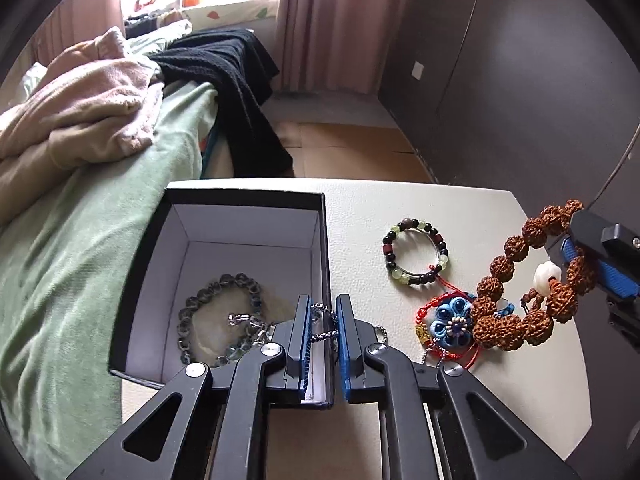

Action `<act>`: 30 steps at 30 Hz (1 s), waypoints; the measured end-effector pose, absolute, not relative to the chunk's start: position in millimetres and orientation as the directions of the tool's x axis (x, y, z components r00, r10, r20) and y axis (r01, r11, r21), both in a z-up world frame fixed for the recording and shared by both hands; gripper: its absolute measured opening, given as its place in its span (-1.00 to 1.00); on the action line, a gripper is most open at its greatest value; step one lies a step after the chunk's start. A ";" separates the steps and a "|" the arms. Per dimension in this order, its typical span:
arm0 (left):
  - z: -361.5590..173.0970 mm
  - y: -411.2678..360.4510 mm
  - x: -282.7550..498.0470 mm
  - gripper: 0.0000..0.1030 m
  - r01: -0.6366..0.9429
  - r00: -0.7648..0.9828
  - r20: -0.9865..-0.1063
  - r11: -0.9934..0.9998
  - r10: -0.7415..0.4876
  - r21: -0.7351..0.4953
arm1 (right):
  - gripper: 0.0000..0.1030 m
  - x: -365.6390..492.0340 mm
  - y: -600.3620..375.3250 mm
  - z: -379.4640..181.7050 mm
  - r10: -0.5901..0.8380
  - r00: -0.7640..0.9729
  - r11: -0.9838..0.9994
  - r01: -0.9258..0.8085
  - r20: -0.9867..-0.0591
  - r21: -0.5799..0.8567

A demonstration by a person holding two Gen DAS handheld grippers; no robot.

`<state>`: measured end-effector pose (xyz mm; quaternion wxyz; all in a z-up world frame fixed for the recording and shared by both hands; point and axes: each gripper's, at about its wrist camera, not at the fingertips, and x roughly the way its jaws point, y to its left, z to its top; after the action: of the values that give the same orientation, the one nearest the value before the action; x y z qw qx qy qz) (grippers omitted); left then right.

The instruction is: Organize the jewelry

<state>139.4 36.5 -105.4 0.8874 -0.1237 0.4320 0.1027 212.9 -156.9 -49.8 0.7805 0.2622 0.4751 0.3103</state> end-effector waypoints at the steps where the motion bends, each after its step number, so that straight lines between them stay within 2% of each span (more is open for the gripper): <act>1: -100.9 36.6 136.5 -0.76 -0.286 0.616 -0.784 0.948 0.073 -0.137 | -0.61 212.0 -157.4 -49.9 0.729 0.359 0.675 -0.235 -0.583 0.699; 16: -29.0 70.8 107.7 -0.77 -0.288 0.749 -0.661 0.917 0.036 -0.277 | -0.60 210.7 -162.4 -51.7 0.718 0.363 0.687 -0.232 -0.594 0.689; 20: -8.3 78.1 105.2 -0.77 -0.290 0.766 -0.641 0.916 0.047 -0.279 | -0.60 210.6 -161.5 -50.7 0.723 0.358 0.682 -0.234 -0.591 0.693; 30: 72.0 89.0 100.8 -0.77 -0.295 0.815 -0.560 0.939 0.149 -0.179 | -0.60 212.0 -153.6 -50.0 0.746 0.336 0.659 -0.243 -0.576 0.712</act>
<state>100.8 89.0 72.0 0.9438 -0.1297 0.2805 0.1175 212.0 -153.6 -50.0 0.7742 0.2617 0.4797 0.3193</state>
